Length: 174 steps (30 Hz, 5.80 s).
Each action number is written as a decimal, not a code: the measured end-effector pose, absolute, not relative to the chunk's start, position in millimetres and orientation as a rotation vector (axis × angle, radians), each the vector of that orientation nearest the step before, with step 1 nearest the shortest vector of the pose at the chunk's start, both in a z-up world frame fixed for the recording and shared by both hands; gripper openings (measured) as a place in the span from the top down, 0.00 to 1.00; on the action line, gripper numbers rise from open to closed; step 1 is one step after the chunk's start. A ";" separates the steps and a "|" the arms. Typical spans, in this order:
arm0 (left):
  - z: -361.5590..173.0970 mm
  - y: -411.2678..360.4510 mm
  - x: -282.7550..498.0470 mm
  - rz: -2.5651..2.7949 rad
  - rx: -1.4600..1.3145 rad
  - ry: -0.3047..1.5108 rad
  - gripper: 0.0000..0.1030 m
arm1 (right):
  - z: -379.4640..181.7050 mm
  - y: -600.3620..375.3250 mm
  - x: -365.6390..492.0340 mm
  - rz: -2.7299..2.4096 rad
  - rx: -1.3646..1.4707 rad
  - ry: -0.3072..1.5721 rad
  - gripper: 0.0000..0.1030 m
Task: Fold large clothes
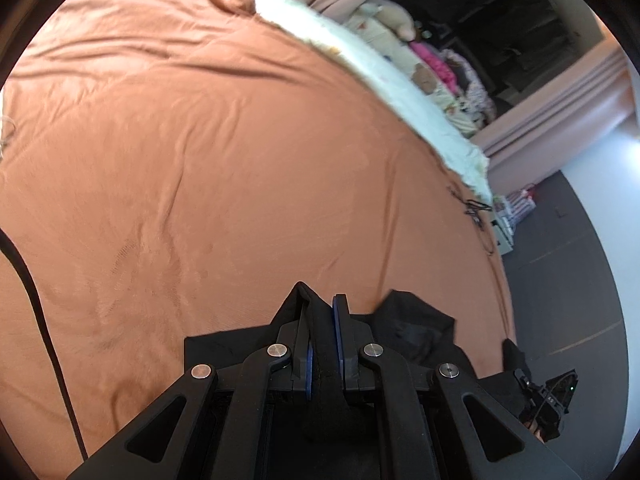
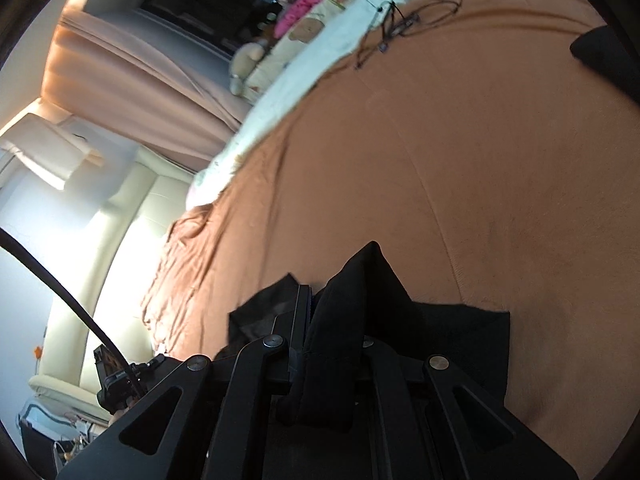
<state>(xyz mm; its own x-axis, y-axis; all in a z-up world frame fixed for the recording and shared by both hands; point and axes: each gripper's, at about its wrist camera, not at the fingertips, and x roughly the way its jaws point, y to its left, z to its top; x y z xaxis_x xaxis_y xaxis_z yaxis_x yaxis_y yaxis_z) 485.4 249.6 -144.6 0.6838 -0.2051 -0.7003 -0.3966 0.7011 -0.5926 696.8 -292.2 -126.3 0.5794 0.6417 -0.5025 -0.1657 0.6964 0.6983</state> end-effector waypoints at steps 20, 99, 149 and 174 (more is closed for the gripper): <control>-146.4 251.2 454.6 0.227 -0.643 0.936 0.15 | -58.5 -271.0 667.8 0.379 0.375 0.817 0.17; -233.9 205.5 274.1 -0.002 -1.024 0.858 0.37 | -56.8 -129.4 493.9 0.451 0.007 0.930 0.38; -237.9 190.1 265.2 0.209 -1.056 0.767 0.72 | -104.7 -11.8 659.1 0.415 -0.061 1.071 0.84; -220.7 191.4 257.5 0.138 -1.134 0.704 0.86 | -133.7 14.7 668.3 0.468 -0.052 1.149 0.51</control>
<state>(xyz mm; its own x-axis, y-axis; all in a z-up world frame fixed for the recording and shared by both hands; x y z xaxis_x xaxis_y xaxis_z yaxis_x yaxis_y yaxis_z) 257.5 191.5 -220.7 0.7789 -0.2428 -0.5783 -0.4431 0.4395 -0.7813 668.3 14.7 -133.7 0.3246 0.3304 -0.8863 -0.3831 0.9026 0.1962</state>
